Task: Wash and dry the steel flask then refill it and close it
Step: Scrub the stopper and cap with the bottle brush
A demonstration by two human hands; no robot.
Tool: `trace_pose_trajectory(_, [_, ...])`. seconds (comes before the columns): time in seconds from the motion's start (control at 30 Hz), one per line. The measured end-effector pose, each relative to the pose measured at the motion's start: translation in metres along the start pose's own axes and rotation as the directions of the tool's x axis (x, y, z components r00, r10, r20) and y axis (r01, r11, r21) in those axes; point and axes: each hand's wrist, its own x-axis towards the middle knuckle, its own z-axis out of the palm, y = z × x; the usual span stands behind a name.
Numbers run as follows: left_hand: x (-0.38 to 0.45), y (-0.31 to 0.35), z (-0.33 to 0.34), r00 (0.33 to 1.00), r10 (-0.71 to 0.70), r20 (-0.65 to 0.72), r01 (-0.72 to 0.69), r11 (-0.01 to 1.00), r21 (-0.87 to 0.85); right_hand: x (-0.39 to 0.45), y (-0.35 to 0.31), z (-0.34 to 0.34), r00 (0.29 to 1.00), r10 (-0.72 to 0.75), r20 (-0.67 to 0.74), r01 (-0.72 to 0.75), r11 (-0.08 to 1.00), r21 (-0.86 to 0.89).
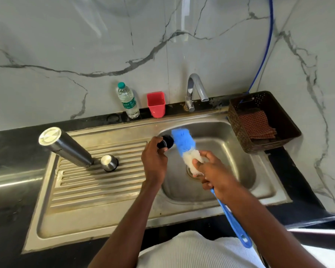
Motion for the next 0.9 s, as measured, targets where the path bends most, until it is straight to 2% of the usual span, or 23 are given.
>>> trace_pose_trajectory(0.03, [-0.003,0.001,0.001,0.998,-0.05,0.026,0.05,0.998,-0.029,-0.004,0.002,0.003,0.983,-0.163,-0.088,0.134,0.953,-0.271])
trace_pose_trajectory(0.07, [-0.005,0.002,0.004,0.993,-0.093,0.07,0.099,0.992,-0.077,-0.007,0.004,0.005,0.943,-0.323,-0.084,0.236,0.823,-0.517])
trace_pose_trajectory(0.1, [-0.006,0.005,0.007,0.986,-0.116,0.124,0.133,0.981,-0.138,-0.009,0.004,0.008,0.897,-0.44,-0.035,0.306,0.678,-0.668])
trace_pose_trajectory(0.17, [-0.005,0.007,0.011,0.967,-0.151,0.203,0.204,0.94,-0.275,-0.004,0.0,0.011,0.84,-0.542,0.029,0.356,0.511,-0.782])
trace_pose_trajectory(0.2, [-0.004,0.007,0.012,0.959,-0.175,0.224,0.246,0.908,-0.34,0.0,-0.006,0.009,0.836,-0.548,0.022,0.342,0.49,-0.802])
trace_pose_trajectory(0.23, [-0.002,0.005,0.011,0.949,-0.203,0.24,0.287,0.871,-0.399,0.006,-0.011,0.006,0.848,-0.53,0.001,0.323,0.515,-0.794])
trace_pose_trajectory(0.3, [-0.002,0.0,0.006,0.931,-0.263,0.251,0.36,0.773,-0.523,0.014,-0.024,-0.002,0.903,-0.429,-0.03,0.284,0.649,-0.706])
trace_pose_trajectory(0.33, [-0.001,-0.004,0.003,0.907,-0.319,0.276,0.422,0.673,-0.608,0.017,-0.028,-0.006,0.936,-0.35,-0.033,0.261,0.757,-0.599])
trace_pose_trajectory(0.37, [0.0,-0.005,0.0,0.857,-0.392,0.335,0.505,0.508,-0.698,0.019,-0.03,-0.008,0.967,-0.253,-0.019,0.22,0.873,-0.435])
trace_pose_trajectory(0.4, [0.001,-0.005,-0.003,0.787,-0.443,0.429,0.576,0.282,-0.767,0.018,-0.029,-0.009,0.991,-0.129,0.036,0.134,0.962,-0.239])
trace_pose_trajectory(0.43, [0.002,-0.004,-0.005,0.724,-0.456,0.517,0.609,0.072,-0.79,0.016,-0.025,-0.008,0.991,-0.01,0.13,0.016,0.999,-0.047])
trace_pose_trajectory(0.47, [0.003,-0.003,-0.004,0.681,-0.45,0.578,0.614,-0.08,-0.785,0.013,-0.02,-0.006,0.969,0.074,0.236,-0.105,0.987,0.124])
trace_pose_trajectory(0.5, [0.003,-0.001,-0.003,0.655,-0.449,0.607,0.615,-0.149,-0.774,0.012,-0.016,-0.003,0.934,0.125,0.336,-0.222,0.938,0.267])
trace_pose_trajectory(0.53, [0.002,0.003,-0.001,0.644,-0.452,0.617,0.619,-0.167,-0.768,0.011,-0.012,0.0,0.896,0.154,0.416,-0.323,0.869,0.374])
trace_pose_trajectory(0.63, [-0.005,0.008,0.007,0.671,-0.53,0.519,0.602,-0.019,-0.798,0.019,-0.008,0.003,0.835,0.179,0.521,-0.477,0.707,0.522])
trace_pose_trajectory(0.77, [-0.001,-0.003,0.004,0.75,-0.587,0.304,0.517,0.234,-0.823,0.008,-0.012,0.003,0.833,0.132,0.537,-0.452,0.722,0.524])
trace_pose_trajectory(0.83, [0.001,-0.009,0.004,0.81,-0.526,0.26,0.461,0.298,-0.836,0.005,-0.012,0.004,0.827,0.12,0.549,-0.469,0.686,0.556])
trace_pose_trajectory(0.9, [-0.004,-0.003,0.005,0.854,-0.441,0.277,0.435,0.311,-0.845,0.012,-0.014,0.004,0.81,0.126,0.573,-0.511,0.632,0.583])
